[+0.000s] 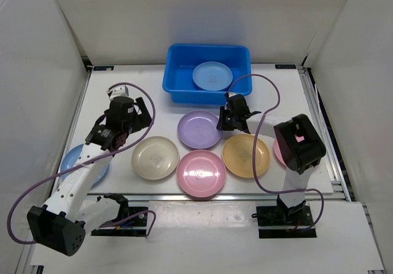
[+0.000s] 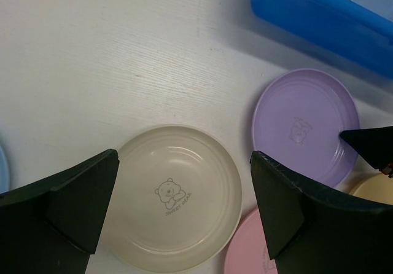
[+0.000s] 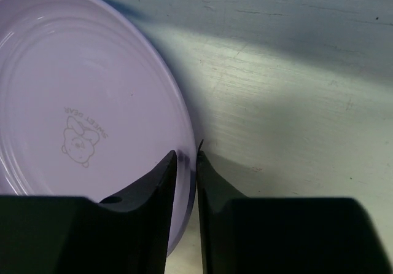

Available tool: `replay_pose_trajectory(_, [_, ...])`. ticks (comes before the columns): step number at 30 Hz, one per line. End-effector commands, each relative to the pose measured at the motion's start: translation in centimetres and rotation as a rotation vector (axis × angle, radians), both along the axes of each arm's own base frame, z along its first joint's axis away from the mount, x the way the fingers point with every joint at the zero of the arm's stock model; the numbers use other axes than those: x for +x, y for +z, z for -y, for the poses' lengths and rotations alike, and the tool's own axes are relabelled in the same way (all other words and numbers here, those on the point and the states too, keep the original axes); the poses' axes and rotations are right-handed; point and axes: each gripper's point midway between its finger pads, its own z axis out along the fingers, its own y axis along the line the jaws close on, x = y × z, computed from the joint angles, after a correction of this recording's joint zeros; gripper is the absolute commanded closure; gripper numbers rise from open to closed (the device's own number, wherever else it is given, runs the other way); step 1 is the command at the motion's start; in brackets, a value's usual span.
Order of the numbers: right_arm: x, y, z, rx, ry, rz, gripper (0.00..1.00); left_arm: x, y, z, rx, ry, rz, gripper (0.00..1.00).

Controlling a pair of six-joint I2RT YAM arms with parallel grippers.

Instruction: Place the plates into the plastic bin on the countertop

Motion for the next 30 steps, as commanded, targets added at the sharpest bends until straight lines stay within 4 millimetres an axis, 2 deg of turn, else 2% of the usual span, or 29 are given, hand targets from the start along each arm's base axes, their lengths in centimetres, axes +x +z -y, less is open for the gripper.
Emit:
replay_pose_trajectory(1, [0.9,0.5,-0.5,0.011,-0.023,0.039,0.77,-0.2,2.7,-0.6,0.009,0.015,0.062,0.01])
replay_pose_trajectory(4, [0.8,1.1,-0.5,0.015,-0.02,0.046,0.87,-0.3,3.0,-0.9,0.019,0.022,0.06,0.01])
replay_pose_trajectory(5, [0.9,2.2,-0.6,0.026,-0.021,0.068,0.9,-0.4,3.0,-1.0,0.022,0.023,0.063,0.01])
replay_pose_trajectory(7, [0.9,2.7,-0.6,0.017,-0.008,0.087,0.94,-0.4,3.3,-1.0,0.027,0.019,0.069,0.01])
replay_pose_trajectory(9, [1.0,4.1,-0.7,0.025,-0.004,0.111,0.98,-0.4,3.3,-0.9,0.029,0.006,0.07,0.01])
replay_pose_trajectory(13, [1.0,6.4,-1.0,0.05,0.011,0.155,1.0,-0.2,3.0,-0.9,0.036,0.005,0.058,0.01])
replay_pose_trajectory(14, [1.1,7.9,-1.1,0.068,0.01,0.177,1.0,-0.2,3.2,-0.8,0.036,0.002,0.062,0.01])
replay_pose_trajectory(16, [0.6,9.3,-1.4,0.073,0.05,0.196,1.0,-0.2,3.2,-0.9,0.036,0.004,0.064,0.01])
replay_pose_trajectory(17, [0.1,11.0,-1.9,0.102,0.099,0.221,1.0,-0.2,3.3,-0.8,0.037,0.006,0.065,0.01])
replay_pose_trajectory(18, [-0.4,11.8,-2.3,0.117,0.133,0.226,1.0,0.0,3.5,-0.9,0.039,0.012,0.073,0.01])
replay_pose_trajectory(19, [-0.7,13.8,-2.7,0.138,0.168,0.271,1.0,0.0,3.5,-1.0,0.04,0.017,0.074,0.01])
replay_pose_trajectory(21, [-1.7,15.2,-2.8,0.147,0.2,0.247,1.0,0.3,4.1,-1.0,0.027,0.025,0.098,0.01])
replay_pose_trajectory(22, [-1.5,17.5,-3.1,0.155,0.222,0.292,1.0,0.5,4.2,-1.0,0.029,0.027,0.103,0.01])
replay_pose_trajectory(24, [-1.4,19.2,-3.0,0.143,0.231,0.325,1.0,0.9,4.7,-0.9,0.026,0.032,0.124,0.01])
replay_pose_trajectory(25, [-0.6,21.4,-3.3,0.147,0.229,0.379,1.0,0.9,4.8,-0.9,0.027,0.031,0.128,0.01])
replay_pose_trajectory(27, [1.2,22.6,-2.5,0.115,0.186,0.419,1.0,1.3,4.9,-0.9,0.031,0.037,0.129,0.01])
replay_pose_trajectory(28, [2.2,25.1,-2.6,0.119,0.174,0.473,1.0,1.4,4.8,-0.9,0.03,0.037,0.131,0.01])
replay_pose_trajectory(29, [3.9,24.8,-1.9,0.087,0.135,0.477,1.0,1.7,4.5,-0.5,0.017,0.026,0.125,0.01])
replay_pose_trajectory(30, [4.8,25.5,-1.7,0.08,0.112,0.492,1.0,1.8,4.4,-0.1,0.013,0.01,0.121,0.01])
